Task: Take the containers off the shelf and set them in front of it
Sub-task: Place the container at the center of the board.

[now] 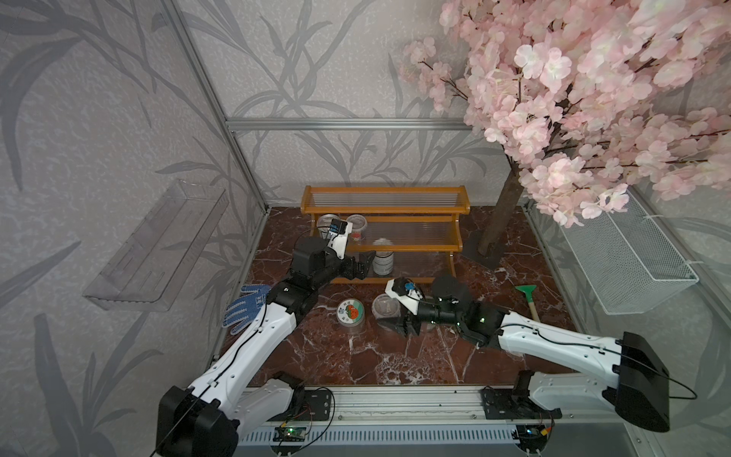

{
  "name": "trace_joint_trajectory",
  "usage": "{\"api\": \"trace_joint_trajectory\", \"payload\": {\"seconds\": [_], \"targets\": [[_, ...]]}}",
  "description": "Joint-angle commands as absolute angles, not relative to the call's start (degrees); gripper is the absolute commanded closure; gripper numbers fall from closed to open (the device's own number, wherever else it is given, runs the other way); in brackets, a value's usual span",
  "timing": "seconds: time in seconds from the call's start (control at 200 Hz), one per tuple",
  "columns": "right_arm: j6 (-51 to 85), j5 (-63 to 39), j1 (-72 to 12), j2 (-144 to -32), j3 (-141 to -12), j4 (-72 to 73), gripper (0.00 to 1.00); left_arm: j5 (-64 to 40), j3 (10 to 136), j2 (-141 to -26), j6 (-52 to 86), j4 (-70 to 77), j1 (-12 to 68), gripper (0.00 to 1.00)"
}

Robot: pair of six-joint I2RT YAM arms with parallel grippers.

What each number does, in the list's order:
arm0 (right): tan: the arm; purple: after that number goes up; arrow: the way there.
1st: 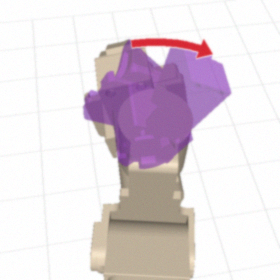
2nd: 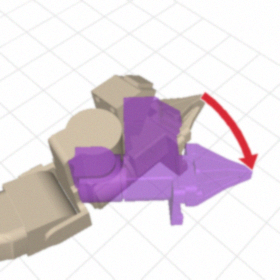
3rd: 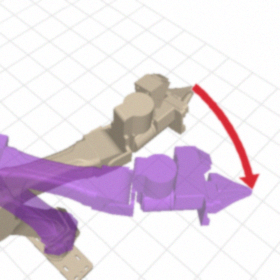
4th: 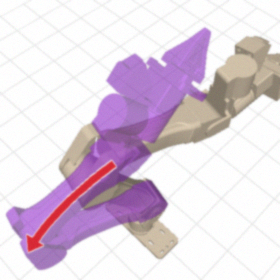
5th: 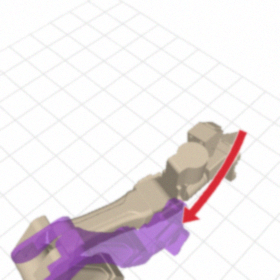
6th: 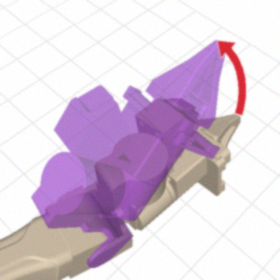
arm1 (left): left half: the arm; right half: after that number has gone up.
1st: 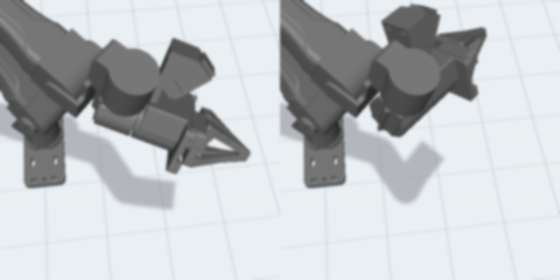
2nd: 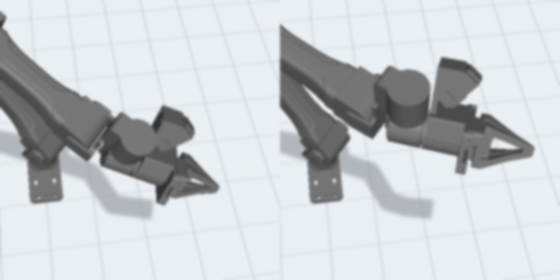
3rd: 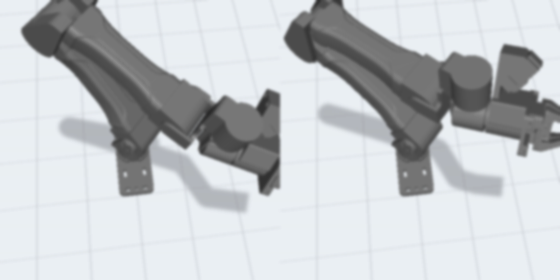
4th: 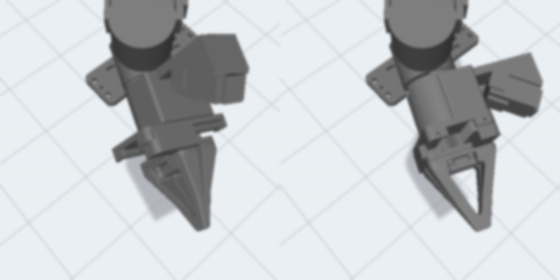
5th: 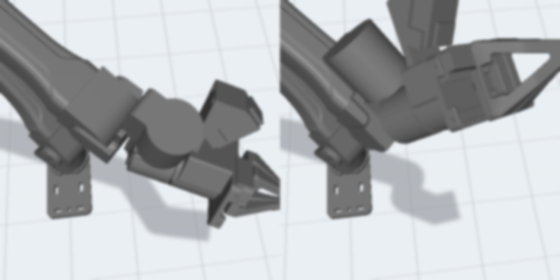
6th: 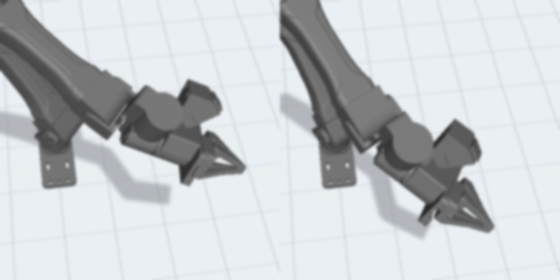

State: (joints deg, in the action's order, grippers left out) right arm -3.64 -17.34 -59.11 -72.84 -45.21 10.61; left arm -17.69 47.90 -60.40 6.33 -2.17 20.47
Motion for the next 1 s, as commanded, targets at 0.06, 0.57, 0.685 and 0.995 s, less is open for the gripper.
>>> {"api": "trace_joint_trajectory", "payload": {"seconds": [0.06, 0.57, 0.685, 0.995], "targets": [[-5.39, -19.88, -65.02, -79.84, -45.69, 17.08, 0.25, -18.02, 45.73, -57.91, 7.21, -2.93, 19.44, 0.0], [-10.63, -21.62, -69.75, -100.7, -51.68, 26.37, 0.24, -18.28, 46.41, -57.59, 6.65, -5.83, 18.73, 0.0], [-10.57, -20.69, -69.83, -102.82, -51.62, 28.23, 0.24, -17.87, 46.41, -57.33, 6.61, -6.41, 18.72, 0.0], [-10.09, -20.13, -70.05, -108.43, -52.87, 31.45, 0.22, -17.06, 46.9, -57.23, 6.12, -8.19, 18.65, 0.0]]}}
